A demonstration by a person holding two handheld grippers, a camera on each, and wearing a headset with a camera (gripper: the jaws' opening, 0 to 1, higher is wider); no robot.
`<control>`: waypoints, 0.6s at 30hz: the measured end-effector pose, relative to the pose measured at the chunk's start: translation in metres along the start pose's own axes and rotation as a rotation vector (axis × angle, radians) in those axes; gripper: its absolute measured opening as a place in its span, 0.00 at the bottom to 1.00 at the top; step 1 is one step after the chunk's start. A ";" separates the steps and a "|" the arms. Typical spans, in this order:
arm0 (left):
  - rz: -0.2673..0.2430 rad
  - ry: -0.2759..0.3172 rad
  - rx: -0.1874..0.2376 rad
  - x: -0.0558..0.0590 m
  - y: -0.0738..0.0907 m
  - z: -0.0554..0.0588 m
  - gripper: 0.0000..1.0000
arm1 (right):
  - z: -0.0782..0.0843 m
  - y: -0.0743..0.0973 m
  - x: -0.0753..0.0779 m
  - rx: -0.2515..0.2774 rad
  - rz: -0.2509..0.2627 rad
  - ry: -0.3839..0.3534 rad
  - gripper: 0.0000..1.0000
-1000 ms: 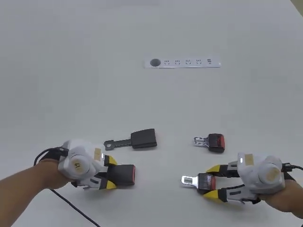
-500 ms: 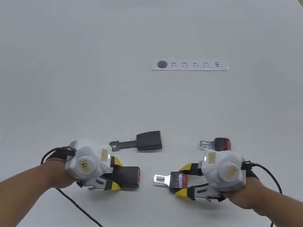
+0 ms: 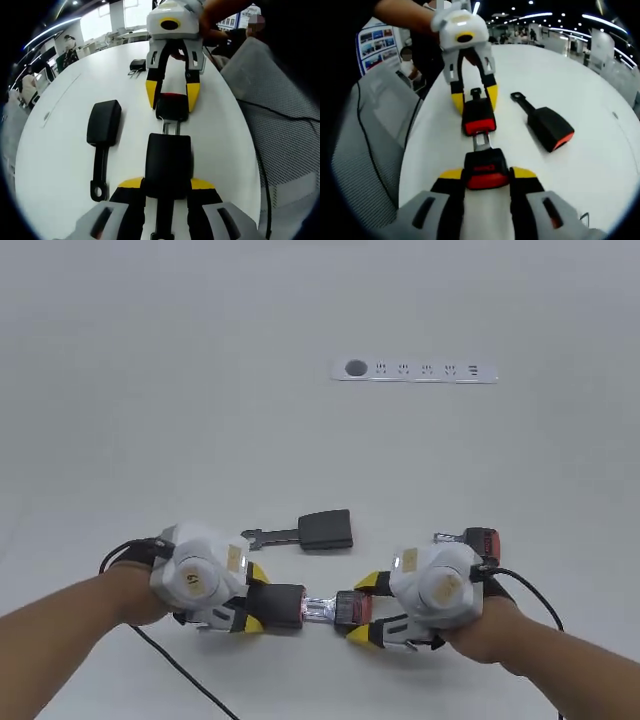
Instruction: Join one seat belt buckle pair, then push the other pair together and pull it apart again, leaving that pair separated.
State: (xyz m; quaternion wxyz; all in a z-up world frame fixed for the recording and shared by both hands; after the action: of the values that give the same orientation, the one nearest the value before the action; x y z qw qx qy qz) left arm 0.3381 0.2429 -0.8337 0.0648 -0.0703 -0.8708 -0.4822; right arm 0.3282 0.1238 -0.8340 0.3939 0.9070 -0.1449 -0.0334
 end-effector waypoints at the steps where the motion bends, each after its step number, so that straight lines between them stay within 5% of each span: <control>1: -0.001 0.001 0.003 0.000 0.000 0.000 0.33 | 0.000 0.000 0.000 0.002 -0.002 -0.014 0.34; 18: 0.018 -0.050 -0.055 0.002 -0.004 -0.004 0.32 | -0.012 -0.012 -0.005 -0.010 -0.026 -0.020 0.34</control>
State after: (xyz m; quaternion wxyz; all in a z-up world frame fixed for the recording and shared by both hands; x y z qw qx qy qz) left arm 0.3353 0.2379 -0.8347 0.0455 -0.0921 -0.8578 -0.5037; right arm 0.3279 0.1415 -0.8347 0.3967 0.9064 -0.1371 -0.0483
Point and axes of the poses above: the centre of the closed fingertips' face, and the gripper's own axes: y roughly backward along the fingers, x roughly to its right, z roughly out of its underside, the point moved 2 cm from there along y, roughly backward along the fingers, and after that the axes turned 11 degrees about z, right-handed, at the moved point
